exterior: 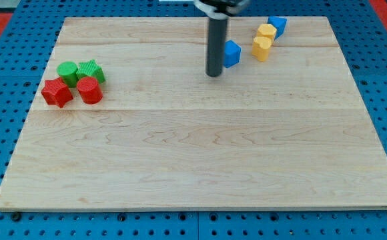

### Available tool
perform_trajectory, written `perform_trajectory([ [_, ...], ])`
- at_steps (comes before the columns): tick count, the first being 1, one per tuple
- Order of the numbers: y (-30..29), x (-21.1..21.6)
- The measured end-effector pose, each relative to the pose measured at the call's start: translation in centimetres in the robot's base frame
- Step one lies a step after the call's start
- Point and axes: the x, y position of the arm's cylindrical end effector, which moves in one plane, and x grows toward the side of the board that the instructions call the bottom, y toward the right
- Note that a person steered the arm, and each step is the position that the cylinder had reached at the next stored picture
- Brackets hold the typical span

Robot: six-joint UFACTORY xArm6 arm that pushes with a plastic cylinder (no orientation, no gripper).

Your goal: Push green star towards top left

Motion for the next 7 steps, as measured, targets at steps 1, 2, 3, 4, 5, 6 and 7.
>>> perform_trajectory([
  [1, 8.6, -4.0],
  [2, 7.0, -2.5],
  [3, -1.5, 7.4],
  [4, -12.6, 15.6],
  [5, -27.4, 17.4],
  [6, -32.9, 15.5],
  [7, -31.5, 9.9],
])
